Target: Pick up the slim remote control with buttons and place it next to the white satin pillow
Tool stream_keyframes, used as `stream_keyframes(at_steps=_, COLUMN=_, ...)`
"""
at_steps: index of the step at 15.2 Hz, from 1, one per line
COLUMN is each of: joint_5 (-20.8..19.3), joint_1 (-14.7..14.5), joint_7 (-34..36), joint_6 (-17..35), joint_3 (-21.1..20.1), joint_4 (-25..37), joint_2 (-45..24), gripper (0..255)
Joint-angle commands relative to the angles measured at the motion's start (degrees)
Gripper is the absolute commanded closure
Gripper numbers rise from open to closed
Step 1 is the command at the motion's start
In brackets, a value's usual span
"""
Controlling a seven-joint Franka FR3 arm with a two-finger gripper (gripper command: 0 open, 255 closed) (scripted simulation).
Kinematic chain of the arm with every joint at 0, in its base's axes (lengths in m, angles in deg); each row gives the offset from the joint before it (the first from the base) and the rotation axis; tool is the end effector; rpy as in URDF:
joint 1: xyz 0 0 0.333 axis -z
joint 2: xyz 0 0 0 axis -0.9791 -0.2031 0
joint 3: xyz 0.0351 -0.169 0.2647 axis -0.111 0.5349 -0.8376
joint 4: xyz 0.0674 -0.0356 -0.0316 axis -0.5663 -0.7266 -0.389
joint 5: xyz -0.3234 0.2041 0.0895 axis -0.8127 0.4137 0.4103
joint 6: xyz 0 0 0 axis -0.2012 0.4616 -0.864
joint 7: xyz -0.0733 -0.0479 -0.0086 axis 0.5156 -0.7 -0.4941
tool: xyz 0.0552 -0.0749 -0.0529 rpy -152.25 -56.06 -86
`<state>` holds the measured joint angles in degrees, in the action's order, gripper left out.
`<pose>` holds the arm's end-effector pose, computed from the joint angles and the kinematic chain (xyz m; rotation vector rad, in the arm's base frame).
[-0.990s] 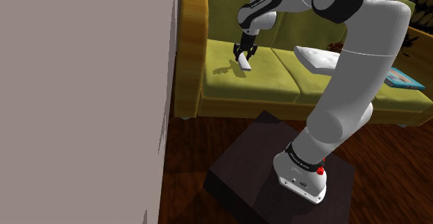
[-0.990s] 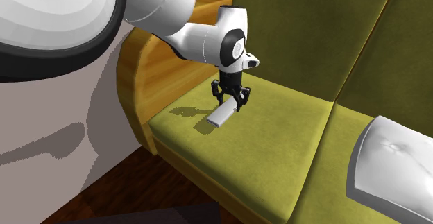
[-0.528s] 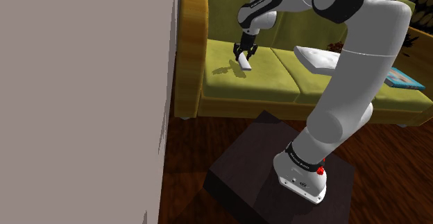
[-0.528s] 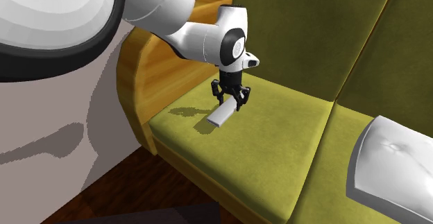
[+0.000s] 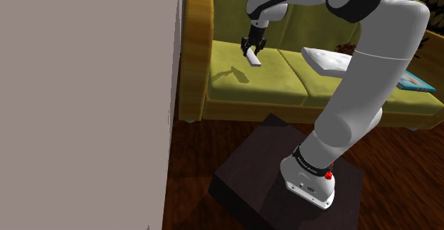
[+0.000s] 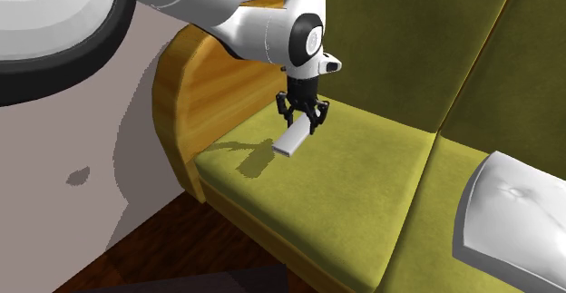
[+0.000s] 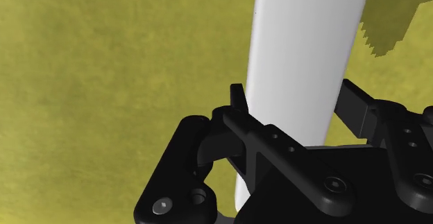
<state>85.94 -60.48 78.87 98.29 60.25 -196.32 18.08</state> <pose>0.5227 -0.3234 0.3727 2.9826 -0.8941 -0.0148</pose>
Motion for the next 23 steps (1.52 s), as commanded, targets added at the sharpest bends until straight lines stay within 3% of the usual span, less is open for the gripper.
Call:
stream_keyframes(at_steps=1, joint_5=-0.28, joint_1=-0.08, joint_7=0.13, joint_6=-1.27, joint_3=0.09, joint_4=0.37, joint_2=0.92, gripper=255)
stream_keyframes(at_steps=23, joint_5=-1.6, joint_1=-0.29, joint_7=0.69, joint_6=-17.01, joint_3=0.44, joint_4=11.95, joint_2=5.23, gripper=255)
